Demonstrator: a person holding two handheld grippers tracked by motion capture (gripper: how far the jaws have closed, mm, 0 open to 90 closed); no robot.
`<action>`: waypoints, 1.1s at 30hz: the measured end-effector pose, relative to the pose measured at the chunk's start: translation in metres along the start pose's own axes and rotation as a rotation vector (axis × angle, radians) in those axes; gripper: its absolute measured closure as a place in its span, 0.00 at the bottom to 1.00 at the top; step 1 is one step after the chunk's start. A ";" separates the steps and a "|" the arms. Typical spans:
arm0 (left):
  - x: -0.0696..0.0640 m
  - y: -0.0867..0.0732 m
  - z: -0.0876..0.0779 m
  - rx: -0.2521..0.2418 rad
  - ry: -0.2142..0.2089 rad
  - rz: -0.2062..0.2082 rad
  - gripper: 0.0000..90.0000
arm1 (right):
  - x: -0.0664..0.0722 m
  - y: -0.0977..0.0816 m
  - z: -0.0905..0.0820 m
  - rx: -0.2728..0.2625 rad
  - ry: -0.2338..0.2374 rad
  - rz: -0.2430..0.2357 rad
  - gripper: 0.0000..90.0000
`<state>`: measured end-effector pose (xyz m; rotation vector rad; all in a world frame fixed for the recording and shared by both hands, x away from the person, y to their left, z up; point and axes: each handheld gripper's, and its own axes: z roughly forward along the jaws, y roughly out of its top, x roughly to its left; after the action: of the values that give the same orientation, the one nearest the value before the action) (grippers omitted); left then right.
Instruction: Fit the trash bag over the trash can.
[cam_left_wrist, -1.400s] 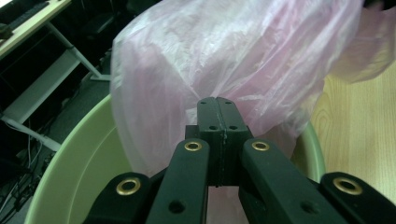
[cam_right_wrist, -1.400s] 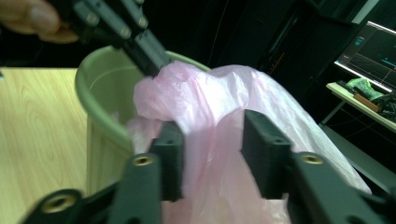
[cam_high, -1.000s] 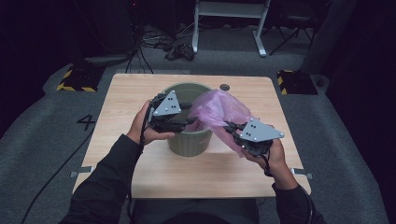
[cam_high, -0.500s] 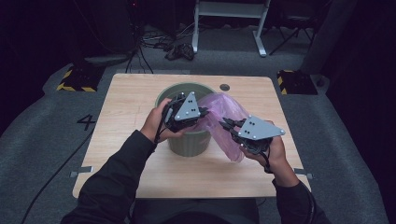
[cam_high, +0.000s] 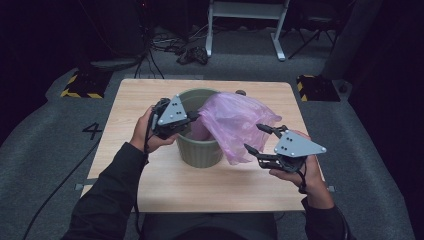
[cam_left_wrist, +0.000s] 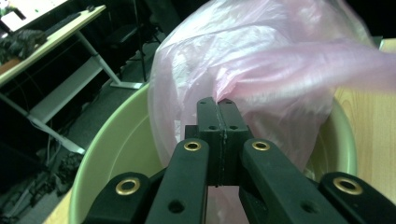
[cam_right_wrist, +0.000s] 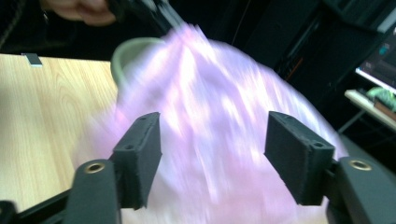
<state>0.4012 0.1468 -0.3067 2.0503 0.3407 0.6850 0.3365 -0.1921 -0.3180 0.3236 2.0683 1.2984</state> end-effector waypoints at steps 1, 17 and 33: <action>0.002 -0.004 -0.003 0.001 0.010 -0.009 1.00 | 0.000 -0.005 -0.002 0.001 0.003 0.017 0.38; 0.013 -0.034 -0.026 -0.018 0.048 -0.081 0.99 | -0.001 -0.028 0.024 -0.033 0.098 0.172 0.38; -0.017 -0.022 -0.043 -0.099 -0.015 -0.059 0.40 | -0.003 -0.008 0.037 -0.056 0.155 0.136 0.94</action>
<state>0.3625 0.1804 -0.3129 1.9425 0.3508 0.6382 0.3641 -0.1713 -0.3338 0.3535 2.1654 1.5019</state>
